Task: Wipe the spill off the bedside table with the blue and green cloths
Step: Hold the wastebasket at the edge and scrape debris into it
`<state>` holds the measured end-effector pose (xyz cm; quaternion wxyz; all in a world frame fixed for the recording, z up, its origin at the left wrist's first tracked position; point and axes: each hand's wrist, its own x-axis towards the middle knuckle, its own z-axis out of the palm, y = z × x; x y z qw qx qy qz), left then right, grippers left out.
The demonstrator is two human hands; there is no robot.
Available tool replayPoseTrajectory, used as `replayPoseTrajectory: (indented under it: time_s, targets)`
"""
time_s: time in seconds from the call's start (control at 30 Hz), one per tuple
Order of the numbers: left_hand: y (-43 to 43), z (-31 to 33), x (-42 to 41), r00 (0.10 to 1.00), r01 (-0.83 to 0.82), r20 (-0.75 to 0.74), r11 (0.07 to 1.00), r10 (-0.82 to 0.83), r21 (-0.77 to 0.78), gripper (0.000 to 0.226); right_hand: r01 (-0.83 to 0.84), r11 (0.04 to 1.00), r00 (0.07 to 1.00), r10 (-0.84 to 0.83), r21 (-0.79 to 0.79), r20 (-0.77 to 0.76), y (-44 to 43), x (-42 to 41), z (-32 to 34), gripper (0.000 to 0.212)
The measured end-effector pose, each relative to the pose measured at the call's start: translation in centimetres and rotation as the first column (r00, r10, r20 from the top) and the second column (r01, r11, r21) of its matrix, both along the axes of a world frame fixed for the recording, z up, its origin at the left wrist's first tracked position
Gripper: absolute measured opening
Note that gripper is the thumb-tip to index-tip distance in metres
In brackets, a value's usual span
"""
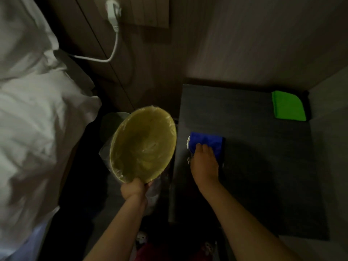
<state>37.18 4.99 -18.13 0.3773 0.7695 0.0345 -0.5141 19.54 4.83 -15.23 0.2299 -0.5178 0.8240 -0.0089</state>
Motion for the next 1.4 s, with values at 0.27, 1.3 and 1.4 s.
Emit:
replayPoseTrajectory:
  time_s: [0.27, 1.3, 1.4]
  targets:
    - [0.2, 0.9, -0.9, 0.998, -0.026, 0.057, 1.000, 0.025, 0.010, 0.038, 0.385, 0.923, 0.828, -0.334, -0.022, 0.450, -1.5, 1.0, 0.4, 0.043]
    - [-1.0, 0.5, 0.5, 0.978, 0.145, 0.132, 0.981, -0.161, 0.128, 0.032, 0.182, 0.912, 0.874, 0.022, -0.367, 0.486, -4.9, 9.5, 3.1, 0.031]
    - [-1.2, 0.7, 0.4, 0.985, 0.102, 0.130, 0.991, -0.112, 0.082, 0.030, 0.433, 0.857, 0.736, -0.158, -0.278, 0.659, -4.5, 8.8, 4.0, 0.031]
